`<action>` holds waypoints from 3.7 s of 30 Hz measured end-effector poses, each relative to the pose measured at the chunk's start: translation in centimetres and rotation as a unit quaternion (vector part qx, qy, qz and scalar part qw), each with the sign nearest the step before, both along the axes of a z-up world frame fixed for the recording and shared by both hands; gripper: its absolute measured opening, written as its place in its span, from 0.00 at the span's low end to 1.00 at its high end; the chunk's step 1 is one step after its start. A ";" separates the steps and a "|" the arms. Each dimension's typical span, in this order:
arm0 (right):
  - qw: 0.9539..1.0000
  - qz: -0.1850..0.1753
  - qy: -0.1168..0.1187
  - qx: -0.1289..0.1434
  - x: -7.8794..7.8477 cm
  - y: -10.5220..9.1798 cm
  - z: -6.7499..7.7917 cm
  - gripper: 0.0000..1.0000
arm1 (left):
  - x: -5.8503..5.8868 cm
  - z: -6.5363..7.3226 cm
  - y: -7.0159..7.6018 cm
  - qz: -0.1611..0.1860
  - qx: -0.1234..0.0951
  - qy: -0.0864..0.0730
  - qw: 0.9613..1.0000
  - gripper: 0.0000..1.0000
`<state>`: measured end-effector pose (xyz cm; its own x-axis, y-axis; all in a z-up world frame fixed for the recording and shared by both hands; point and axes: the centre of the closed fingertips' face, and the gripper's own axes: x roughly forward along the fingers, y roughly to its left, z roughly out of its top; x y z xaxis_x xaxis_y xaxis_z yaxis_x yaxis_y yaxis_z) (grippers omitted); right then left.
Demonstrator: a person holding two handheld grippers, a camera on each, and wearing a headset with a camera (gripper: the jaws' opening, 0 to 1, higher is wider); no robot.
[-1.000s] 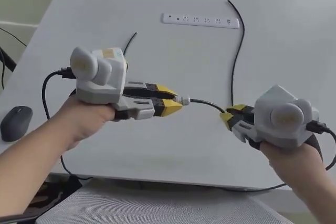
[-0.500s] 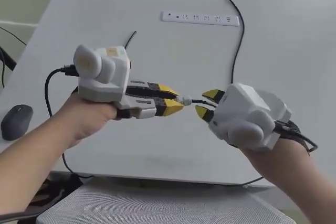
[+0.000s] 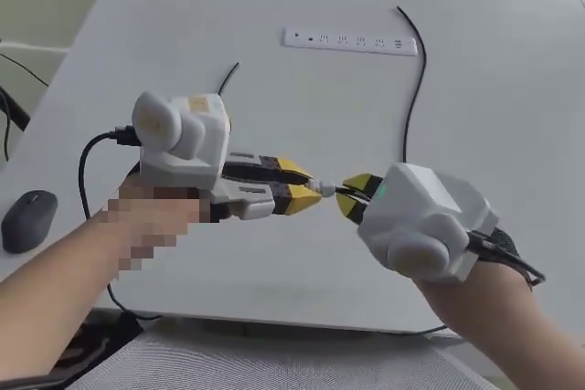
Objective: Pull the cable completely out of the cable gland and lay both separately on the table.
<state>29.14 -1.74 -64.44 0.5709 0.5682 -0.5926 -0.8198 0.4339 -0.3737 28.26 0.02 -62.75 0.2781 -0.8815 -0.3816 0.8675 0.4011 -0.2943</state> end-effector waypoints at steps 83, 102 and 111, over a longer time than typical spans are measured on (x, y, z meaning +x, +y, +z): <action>0.987 -0.122 0.078 0.063 0.2 -4.8 -2.1 0.16 | 0.0 -0.8 0.6 0.013 0.010 -0.010 1.000 0.15; 1.000 0.001 0.000 -0.021 -0.3 0.7 -0.4 0.09 | -0.3 -0.9 0.4 0.006 0.018 -0.011 1.000 0.15; 1.000 0.013 -0.001 -0.027 -0.4 0.9 -0.6 0.02 | 0.0 -0.7 0.3 0.003 0.018 -0.016 1.000 0.15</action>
<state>28.74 -0.81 -65.07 0.5576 0.5507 -0.6211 -0.8298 0.3918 -0.3975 28.24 0.28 -63.49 0.2959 -0.8655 -0.4040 0.8734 0.4165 -0.2525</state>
